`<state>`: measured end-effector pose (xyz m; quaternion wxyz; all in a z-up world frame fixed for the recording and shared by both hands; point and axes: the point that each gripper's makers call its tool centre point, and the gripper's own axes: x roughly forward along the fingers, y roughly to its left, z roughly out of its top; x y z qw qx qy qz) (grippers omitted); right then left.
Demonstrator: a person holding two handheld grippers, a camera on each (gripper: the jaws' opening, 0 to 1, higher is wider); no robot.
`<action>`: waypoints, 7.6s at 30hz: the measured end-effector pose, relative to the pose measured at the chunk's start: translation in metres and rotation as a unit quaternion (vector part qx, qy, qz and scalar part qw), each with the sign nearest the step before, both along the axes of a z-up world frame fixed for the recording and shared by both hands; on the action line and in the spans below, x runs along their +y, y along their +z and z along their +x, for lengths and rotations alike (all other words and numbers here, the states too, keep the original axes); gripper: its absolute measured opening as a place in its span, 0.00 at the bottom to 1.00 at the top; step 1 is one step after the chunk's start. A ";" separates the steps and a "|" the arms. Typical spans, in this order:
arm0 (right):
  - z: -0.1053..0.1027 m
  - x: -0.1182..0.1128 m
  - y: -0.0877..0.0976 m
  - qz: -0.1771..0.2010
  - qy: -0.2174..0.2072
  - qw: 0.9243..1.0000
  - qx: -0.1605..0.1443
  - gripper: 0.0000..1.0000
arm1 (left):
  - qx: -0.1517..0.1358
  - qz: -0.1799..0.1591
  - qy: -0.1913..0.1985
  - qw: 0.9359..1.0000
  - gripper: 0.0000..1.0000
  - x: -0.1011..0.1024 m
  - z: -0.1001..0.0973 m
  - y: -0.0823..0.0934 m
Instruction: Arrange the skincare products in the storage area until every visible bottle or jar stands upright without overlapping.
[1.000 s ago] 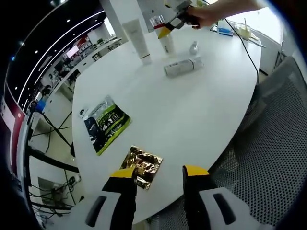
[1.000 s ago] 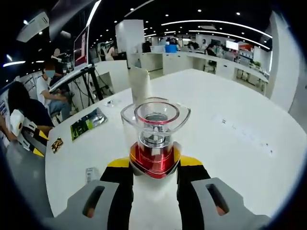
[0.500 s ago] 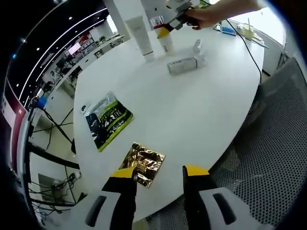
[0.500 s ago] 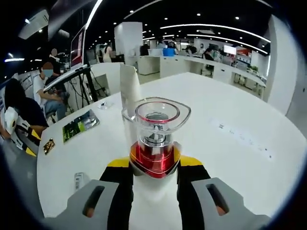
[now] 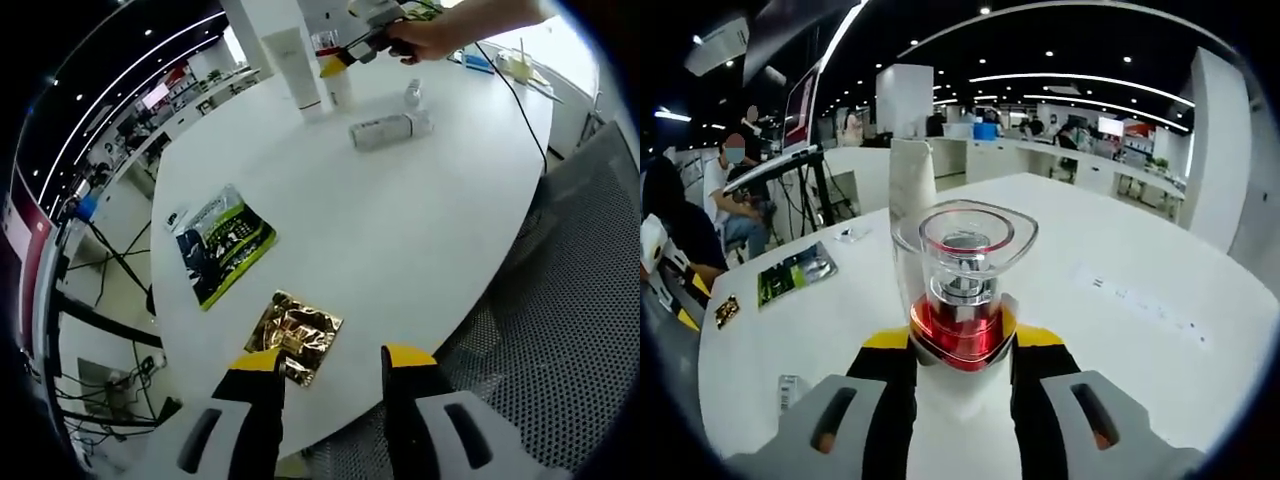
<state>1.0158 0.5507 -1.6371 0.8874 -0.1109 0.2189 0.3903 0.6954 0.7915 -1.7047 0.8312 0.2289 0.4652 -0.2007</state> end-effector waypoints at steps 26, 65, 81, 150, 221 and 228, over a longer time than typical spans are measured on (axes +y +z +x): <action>-0.011 -0.003 -0.016 -0.030 0.116 0.991 0.066 0.27 | 0.004 0.003 0.005 1.000 0.39 0.002 -0.002 -0.002; -0.015 -0.022 -0.024 -0.003 0.028 0.991 0.129 0.25 | 0.010 0.005 0.011 1.000 0.39 0.004 -0.003 -0.005; -0.041 -0.070 -0.035 -0.007 0.054 0.982 0.183 0.32 | 0.015 0.007 0.007 1.000 0.39 0.004 -0.005 -0.005; -0.248 -0.007 0.051 0.066 0.036 0.982 0.172 0.19 | 0.003 -0.117 -0.096 0.988 0.48 -0.058 -0.010 0.025; -0.350 0.077 0.167 0.286 0.140 0.933 0.168 0.21 | 0.001 -0.599 -0.052 0.799 0.19 -0.185 -0.052 0.206; -0.342 0.075 0.170 0.292 0.138 0.932 0.163 0.21 | 0.004 -0.585 -0.052 0.810 0.19 -0.183 -0.052 0.197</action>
